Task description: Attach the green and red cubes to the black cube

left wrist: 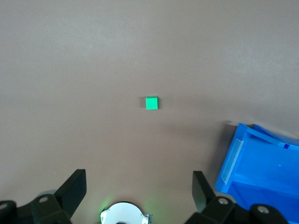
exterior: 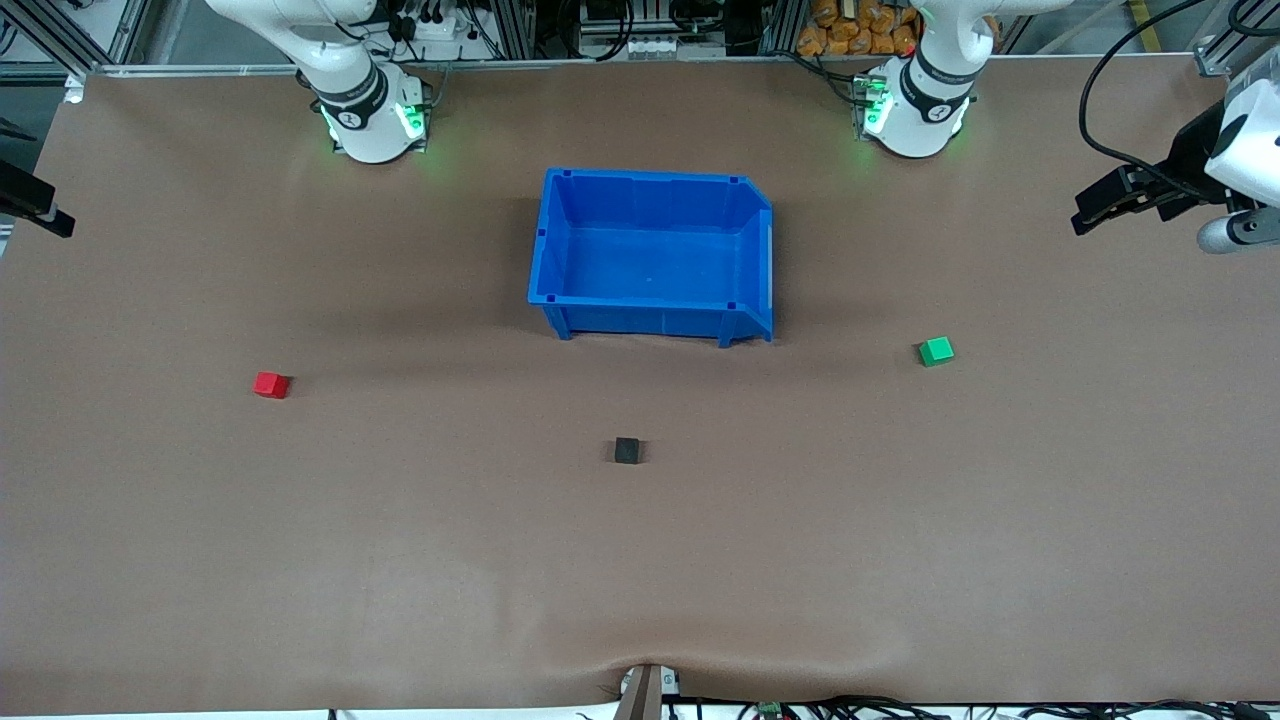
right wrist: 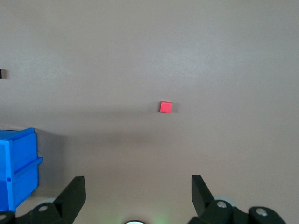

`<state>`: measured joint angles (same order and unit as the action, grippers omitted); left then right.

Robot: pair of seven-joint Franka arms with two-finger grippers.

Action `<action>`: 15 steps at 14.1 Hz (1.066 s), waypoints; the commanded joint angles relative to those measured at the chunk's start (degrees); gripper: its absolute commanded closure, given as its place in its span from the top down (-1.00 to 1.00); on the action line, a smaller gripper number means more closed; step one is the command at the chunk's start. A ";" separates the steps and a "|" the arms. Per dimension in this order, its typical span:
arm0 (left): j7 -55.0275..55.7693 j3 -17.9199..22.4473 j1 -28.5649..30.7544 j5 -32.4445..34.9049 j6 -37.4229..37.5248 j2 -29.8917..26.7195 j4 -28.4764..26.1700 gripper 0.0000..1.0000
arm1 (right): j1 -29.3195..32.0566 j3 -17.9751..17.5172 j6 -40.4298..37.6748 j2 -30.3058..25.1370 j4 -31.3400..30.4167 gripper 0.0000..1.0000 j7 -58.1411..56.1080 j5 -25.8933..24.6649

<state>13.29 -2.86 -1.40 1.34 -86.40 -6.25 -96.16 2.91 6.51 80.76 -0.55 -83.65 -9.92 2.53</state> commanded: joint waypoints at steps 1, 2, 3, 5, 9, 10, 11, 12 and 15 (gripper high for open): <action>-1.07 -0.21 0.08 1.30 0.97 0.19 0.88 1.00 | 2.09 -0.97 -0.95 0.99 1.65 1.00 -1.06 0.72; -1.07 -0.21 0.08 1.30 0.97 0.27 0.88 1.00 | 2.44 -1.15 -0.95 1.08 1.65 1.00 -1.06 0.81; -1.07 -0.21 0.08 1.30 0.97 0.36 0.88 1.00 | 2.62 -1.50 -1.21 1.08 1.65 1.00 -1.06 0.81; -0.99 -0.21 0.17 1.38 0.97 0.97 1.49 1.00 | 2.28 -1.50 -1.13 1.08 1.65 1.00 -1.15 0.72; -0.90 -0.21 0.08 1.38 1.67 3.35 4.40 1.00 | 2.36 -0.89 -1.30 2.22 1.57 1.00 -1.15 0.72; -0.46 -0.21 0.00 1.38 1.67 3.35 4.40 1.00 | 2.53 -0.71 -1.91 2.75 1.56 1.00 -1.15 0.03; -0.37 -0.30 0.00 1.30 1.76 3.35 4.22 1.00 | 2.80 -0.71 -2.27 3.79 1.56 1.00 -1.15 -0.33; -0.28 -0.30 0.00 1.30 1.76 3.35 4.14 1.00 | 2.89 -0.71 -2.36 4.24 1.56 1.00 -1.15 -0.33; -0.11 -0.30 0.08 1.30 1.76 3.35 3.96 1.00 | 3.50 -0.71 -2.18 7.65 1.74 1.00 -1.15 -0.51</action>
<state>13.29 -2.86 -1.37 1.34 -86.10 -3.46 -93.69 5.10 6.50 79.49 4.04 -83.66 -10.37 2.35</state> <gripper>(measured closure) 0.000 0.000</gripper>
